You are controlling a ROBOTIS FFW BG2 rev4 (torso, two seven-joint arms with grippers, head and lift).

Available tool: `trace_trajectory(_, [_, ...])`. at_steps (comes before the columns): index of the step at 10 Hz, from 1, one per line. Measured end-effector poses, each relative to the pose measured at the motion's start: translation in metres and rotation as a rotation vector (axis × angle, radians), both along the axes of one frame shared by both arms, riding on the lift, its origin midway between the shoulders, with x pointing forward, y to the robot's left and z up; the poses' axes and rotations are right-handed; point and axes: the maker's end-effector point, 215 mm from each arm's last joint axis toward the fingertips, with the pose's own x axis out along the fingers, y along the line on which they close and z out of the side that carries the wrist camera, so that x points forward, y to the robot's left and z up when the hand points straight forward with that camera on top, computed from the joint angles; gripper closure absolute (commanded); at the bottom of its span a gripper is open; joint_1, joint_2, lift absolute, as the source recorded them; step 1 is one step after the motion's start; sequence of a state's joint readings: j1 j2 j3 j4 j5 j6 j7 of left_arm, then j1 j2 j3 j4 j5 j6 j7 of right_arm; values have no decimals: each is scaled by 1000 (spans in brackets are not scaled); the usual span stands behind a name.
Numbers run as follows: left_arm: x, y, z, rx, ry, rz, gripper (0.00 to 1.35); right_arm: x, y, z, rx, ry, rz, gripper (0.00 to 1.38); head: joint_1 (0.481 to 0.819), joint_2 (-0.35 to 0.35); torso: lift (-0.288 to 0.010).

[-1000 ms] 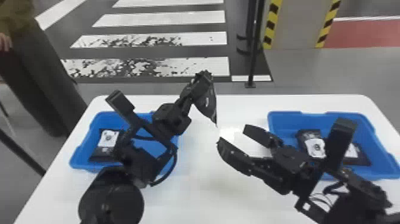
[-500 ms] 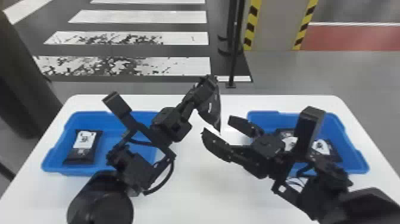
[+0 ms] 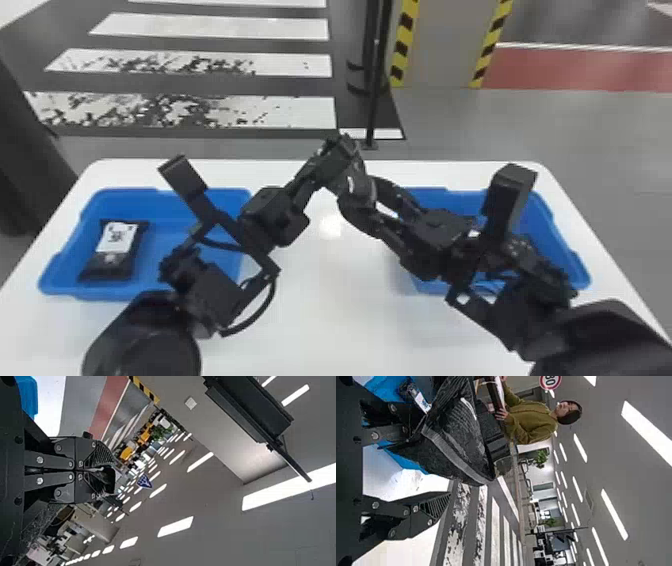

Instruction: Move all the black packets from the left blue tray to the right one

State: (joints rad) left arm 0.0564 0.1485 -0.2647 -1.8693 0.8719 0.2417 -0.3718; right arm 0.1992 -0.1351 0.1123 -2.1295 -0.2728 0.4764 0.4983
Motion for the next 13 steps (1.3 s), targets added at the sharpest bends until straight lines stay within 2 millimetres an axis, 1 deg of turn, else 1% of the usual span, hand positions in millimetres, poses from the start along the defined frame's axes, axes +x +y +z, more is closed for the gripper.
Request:
trace_trajectory(1, [-1, -1, -4, 4, 10, -3, 1136, -1, -2, 6, -6, -17, -9, 1279, 681, -56, -140])
trace_trajectory(2, [-1, 0, -7, 7, 23, -3, 900, -3, -4, 13, -13, -38, -22, 1280, 680, -59, -140])
trace_trajectory(3, [-1, 1, -14, 10, 45, -4, 404, -5, -5, 17, -13, -48, -24, 1280, 680, -59, -140])
trace_trajectory(4, [-1, 5, -20, 15, 62, -2, 87, -6, -6, 17, -10, -47, -26, 1280, 686, -57, -140])
trace_trajectory(5, [4, 18, -24, 22, 66, 27, 107, -5, -10, 16, -9, -46, -33, 1280, 687, -48, -140])
trace_trajectory(6, [10, 39, -22, 16, 61, 75, 157, -1, -19, 10, -14, -34, -51, 1280, 685, -32, -140])
trace_trajectory(7, [13, 63, -13, 3, 43, 123, 165, 6, -34, -2, -26, -16, -82, 1280, 683, -25, -140])
trace_trajectory(8, [10, 83, 1, -13, 18, 161, 165, 19, -60, -17, -54, 5, -132, 1280, 678, -23, -140])
trace_trajectory(9, [5, 96, 17, -26, -10, 185, 165, 34, -95, -33, -96, 23, -199, 1280, 673, -43, -140])
trace_trajectory(10, [-2, 104, 27, -31, -32, 202, 167, 50, -135, -48, -147, 40, -273, 1279, 668, -78, -140])
trace_trajectory(11, [-9, 111, 31, -31, -43, 215, 168, 64, -182, -62, -208, 58, -356, 1279, 668, -122, -140])
trace_trajectory(12, [-16, 122, 26, -19, -38, 235, 168, 74, -229, -79, -287, 86, -436, 1251, 673, -146, -140])
trace_trajectory(13, [-22, 135, 14, 0, -14, 258, 168, 78, -271, -94, -397, 122, -515, 960, 687, -185, -140])
